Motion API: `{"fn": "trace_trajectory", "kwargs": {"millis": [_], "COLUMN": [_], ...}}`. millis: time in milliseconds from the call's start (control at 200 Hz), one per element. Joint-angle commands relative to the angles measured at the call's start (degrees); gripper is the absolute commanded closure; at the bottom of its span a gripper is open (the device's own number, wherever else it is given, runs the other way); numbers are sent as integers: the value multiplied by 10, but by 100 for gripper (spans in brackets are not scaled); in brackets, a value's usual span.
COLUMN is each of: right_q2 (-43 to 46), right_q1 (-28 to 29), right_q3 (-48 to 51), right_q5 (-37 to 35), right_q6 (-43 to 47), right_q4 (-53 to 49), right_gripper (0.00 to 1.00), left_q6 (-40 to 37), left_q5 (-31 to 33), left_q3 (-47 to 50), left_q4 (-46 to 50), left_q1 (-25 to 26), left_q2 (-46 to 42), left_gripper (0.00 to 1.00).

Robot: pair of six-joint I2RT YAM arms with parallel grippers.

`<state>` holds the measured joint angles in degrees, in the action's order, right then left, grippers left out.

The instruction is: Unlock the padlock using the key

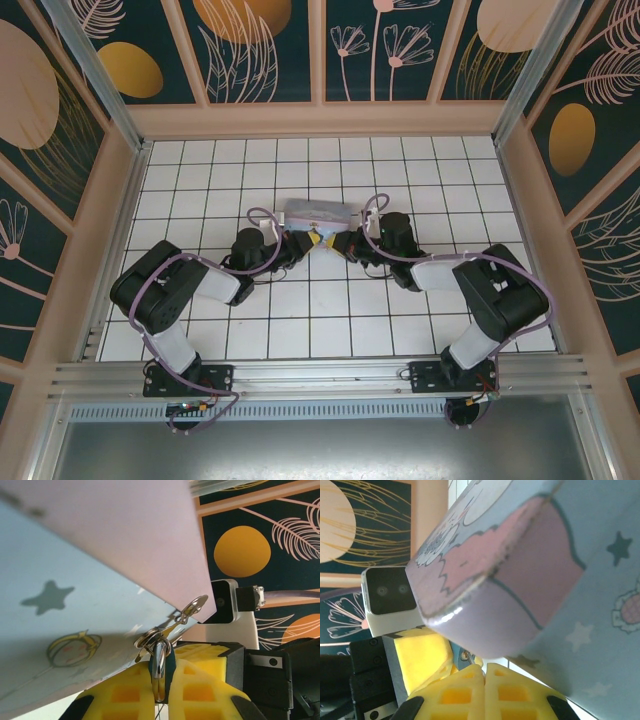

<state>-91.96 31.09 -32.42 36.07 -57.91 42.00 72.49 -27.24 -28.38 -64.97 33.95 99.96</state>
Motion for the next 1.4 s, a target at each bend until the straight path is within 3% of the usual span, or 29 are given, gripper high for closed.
{"fn": "trace_trajectory", "kwargs": {"millis": [0, 260, 455, 1046, 1271, 1396], "right_q2": [20, 33, 39, -15, -38, -22], "right_q1": [7, 6, 6, -22, -25, -22], "right_q3": [-38, -60, -71, -23, -63, -100], "right_q5": [26, 7, -12, 59, 79, 60], "right_q6": [72, 155, 142, -106, -83, 22], "right_q4": [13, -94, -94, 184, 124, 1], "right_gripper": [100, 100, 100, 100, 100, 100], "left_q6": [-23, -41, -60, -89, -87, -80], "left_q5": [-143, -149, -160, -201, -205, -207], "left_q3": [-8, -15, -12, -7, -6, -2], "left_q4": [6, 34, 52, 61, 56, 45], "left_q1": [38, 39, 39, 38, 38, 39], "left_q2": [8, -3, -10, -37, -41, -40], "left_gripper": [100, 100, 100, 100, 100, 100]}}
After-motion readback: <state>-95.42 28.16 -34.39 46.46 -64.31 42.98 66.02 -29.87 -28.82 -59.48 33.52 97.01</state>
